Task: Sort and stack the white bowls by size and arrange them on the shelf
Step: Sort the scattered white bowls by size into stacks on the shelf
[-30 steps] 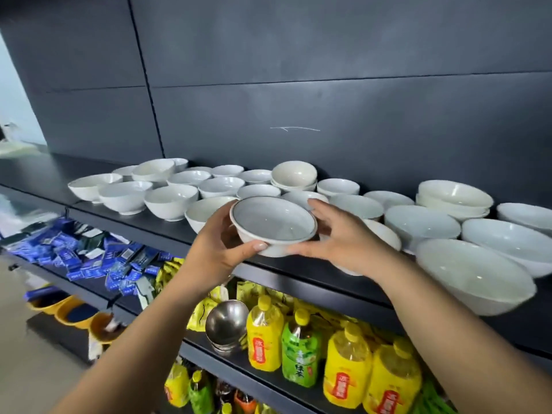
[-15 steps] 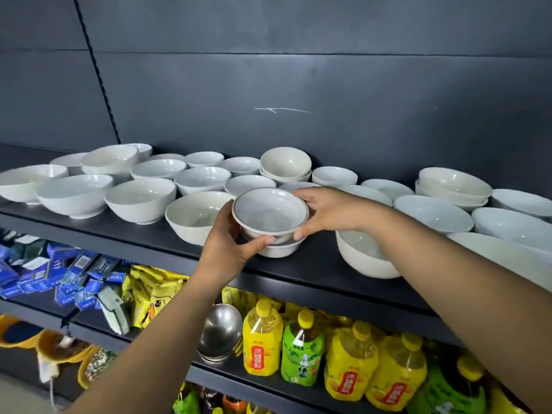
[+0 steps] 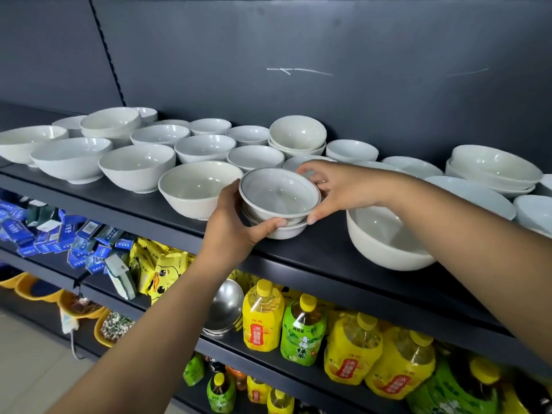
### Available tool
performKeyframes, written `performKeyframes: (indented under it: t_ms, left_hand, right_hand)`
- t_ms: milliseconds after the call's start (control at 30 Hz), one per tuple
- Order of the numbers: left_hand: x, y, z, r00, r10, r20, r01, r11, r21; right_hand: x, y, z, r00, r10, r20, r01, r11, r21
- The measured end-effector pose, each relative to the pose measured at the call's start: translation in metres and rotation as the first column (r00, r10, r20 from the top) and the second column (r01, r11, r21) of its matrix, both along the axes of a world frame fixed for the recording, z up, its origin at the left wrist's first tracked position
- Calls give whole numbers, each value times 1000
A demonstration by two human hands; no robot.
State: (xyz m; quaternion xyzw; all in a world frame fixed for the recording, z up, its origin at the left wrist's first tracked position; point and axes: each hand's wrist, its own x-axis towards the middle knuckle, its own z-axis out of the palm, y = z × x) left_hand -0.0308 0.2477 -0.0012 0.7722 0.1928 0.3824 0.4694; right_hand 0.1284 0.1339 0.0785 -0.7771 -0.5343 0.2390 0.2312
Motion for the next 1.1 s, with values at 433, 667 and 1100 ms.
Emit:
performKeyframes:
  t_ms: [433,667,1100]
  left_hand:
    - [3,-9,-12,1000,-7,28,6,1000,14]
    - [3,-8,-15,992,-99,80,100,995,-11]
    - [5,-4,-12,972,-198,128,210,973,-94]
  right_hand:
    - [6,-3,10,993,-5,120,17,994,-105]
    - [2,-6,6,988,-14,155,31,993,-112]
    - [-6,-6,1,946,-45,321,101,982,-159]
